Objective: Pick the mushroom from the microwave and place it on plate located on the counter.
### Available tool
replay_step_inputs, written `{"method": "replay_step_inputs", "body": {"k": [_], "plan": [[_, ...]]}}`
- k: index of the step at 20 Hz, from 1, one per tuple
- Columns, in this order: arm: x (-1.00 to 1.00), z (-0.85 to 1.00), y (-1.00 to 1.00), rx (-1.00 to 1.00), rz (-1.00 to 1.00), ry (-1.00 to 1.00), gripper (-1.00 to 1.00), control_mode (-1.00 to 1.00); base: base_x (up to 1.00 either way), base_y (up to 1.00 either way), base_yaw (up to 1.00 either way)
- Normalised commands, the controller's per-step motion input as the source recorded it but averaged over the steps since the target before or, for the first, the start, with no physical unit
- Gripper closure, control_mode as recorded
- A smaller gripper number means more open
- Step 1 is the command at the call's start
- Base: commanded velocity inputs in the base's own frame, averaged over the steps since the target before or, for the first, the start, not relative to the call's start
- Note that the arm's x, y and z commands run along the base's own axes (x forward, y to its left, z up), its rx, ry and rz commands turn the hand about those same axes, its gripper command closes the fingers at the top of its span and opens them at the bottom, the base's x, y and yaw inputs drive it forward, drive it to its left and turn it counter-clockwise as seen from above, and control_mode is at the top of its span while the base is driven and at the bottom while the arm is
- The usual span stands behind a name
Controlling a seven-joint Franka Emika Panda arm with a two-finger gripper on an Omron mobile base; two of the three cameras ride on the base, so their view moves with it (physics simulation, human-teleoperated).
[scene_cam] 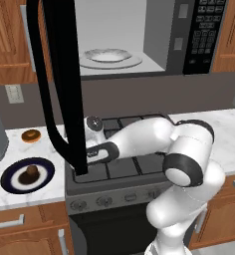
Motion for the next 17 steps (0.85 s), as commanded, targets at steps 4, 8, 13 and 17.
{"method": "replay_step_inputs", "body": {"k": [4, 8, 13, 17], "plan": [[0.0, 0.49, -1.0, 0.0, -0.32, 0.09, -1.0, -1.0, 0.0, 0.0, 0.0], [0.05, 0.56, -1.0, 0.0, -0.29, 0.09, -1.0, -1.0, 0.0, 0.0, 0.0], [0.0, 0.54, -1.0, 0.0, -0.25, 0.09, -1.0, -1.0, 0.0, 0.0, 0.0], [-0.18, 0.55, -1.0, 0.0, -0.21, 0.11, -1.0, -1.0, 0.0, 0.0, 0.0]]}}
